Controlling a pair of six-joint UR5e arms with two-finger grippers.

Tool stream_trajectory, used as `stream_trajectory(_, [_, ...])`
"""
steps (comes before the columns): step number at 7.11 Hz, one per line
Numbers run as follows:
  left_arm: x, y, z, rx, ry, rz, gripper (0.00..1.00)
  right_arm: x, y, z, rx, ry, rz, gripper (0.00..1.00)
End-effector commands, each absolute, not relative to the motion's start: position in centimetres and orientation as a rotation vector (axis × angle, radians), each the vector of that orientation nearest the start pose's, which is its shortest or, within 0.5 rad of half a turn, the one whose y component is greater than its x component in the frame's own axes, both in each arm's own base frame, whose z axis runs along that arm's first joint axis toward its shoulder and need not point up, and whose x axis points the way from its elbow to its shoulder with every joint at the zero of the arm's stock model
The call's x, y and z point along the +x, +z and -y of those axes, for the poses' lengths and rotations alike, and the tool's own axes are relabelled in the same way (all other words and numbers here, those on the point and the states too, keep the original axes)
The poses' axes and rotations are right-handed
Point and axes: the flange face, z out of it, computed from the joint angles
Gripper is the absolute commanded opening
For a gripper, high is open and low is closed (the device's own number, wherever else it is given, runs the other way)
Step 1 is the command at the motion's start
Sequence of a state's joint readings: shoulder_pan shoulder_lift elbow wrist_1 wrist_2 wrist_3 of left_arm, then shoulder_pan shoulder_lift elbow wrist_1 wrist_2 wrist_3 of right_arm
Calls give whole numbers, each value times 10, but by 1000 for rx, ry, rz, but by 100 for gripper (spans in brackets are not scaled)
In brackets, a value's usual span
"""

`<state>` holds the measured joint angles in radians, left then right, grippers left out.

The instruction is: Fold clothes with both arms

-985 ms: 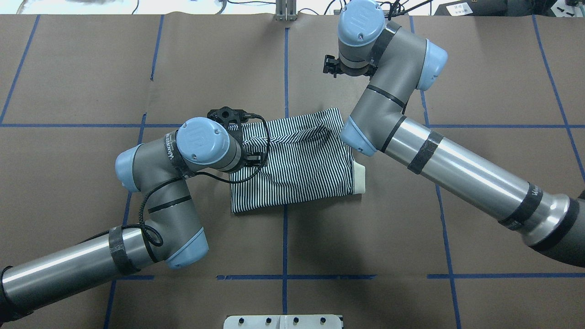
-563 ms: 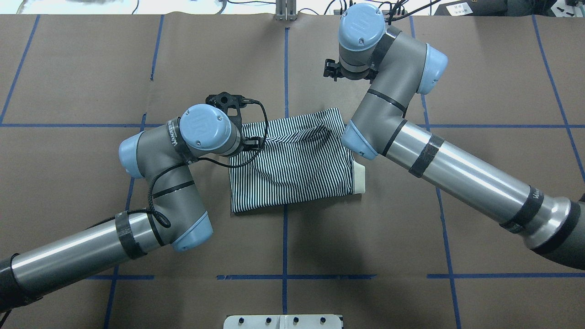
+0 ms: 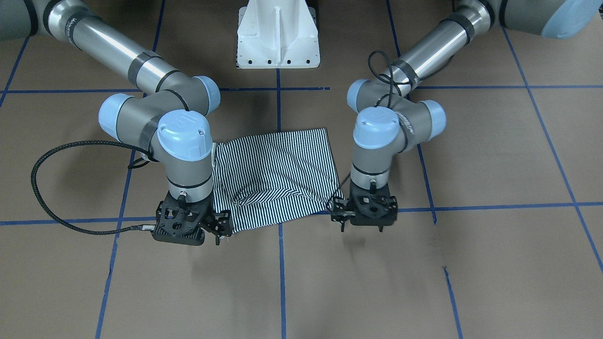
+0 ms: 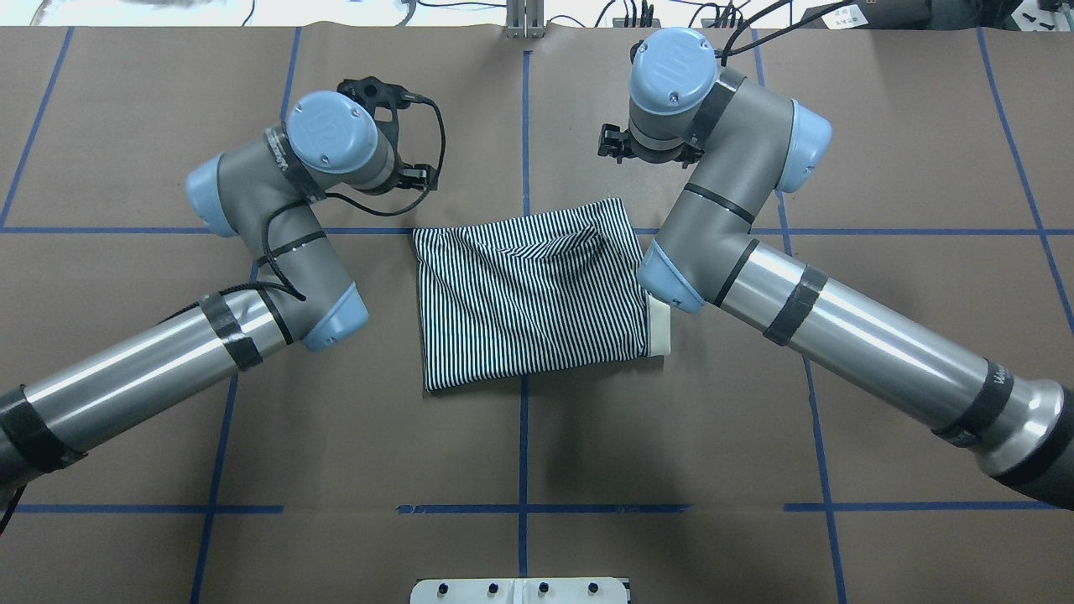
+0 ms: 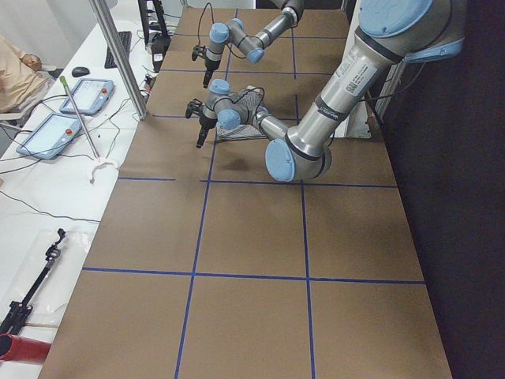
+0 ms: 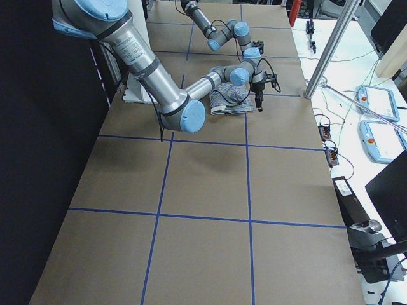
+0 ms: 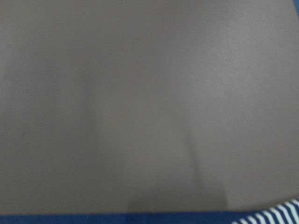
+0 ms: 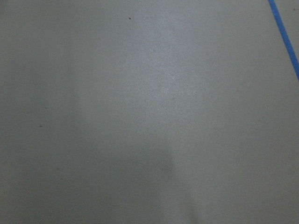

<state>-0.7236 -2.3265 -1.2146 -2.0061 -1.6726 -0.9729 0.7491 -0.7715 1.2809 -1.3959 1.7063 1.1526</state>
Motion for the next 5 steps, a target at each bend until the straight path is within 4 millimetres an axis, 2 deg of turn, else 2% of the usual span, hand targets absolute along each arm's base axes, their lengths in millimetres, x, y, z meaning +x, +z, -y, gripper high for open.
stream_trajectory(1, [496,291,616,428,-33,-778,100,-487,284,608,275,268,662,100])
stream_trajectory(2, [478,274,598,437,-24,-806,100,-476,284,599,279,264,673,100])
stream_trajectory(3, [448,263,567,425,-11,-816,100,-455,290,583,270,240,703,100])
stream_trajectory(4, [407,251,534,443,62,-816,100,-409,309,576,244,224,728,100])
stream_trajectory(5, [361,236,516,478,129,-781,100,-352,314,574,241,133,718,100])
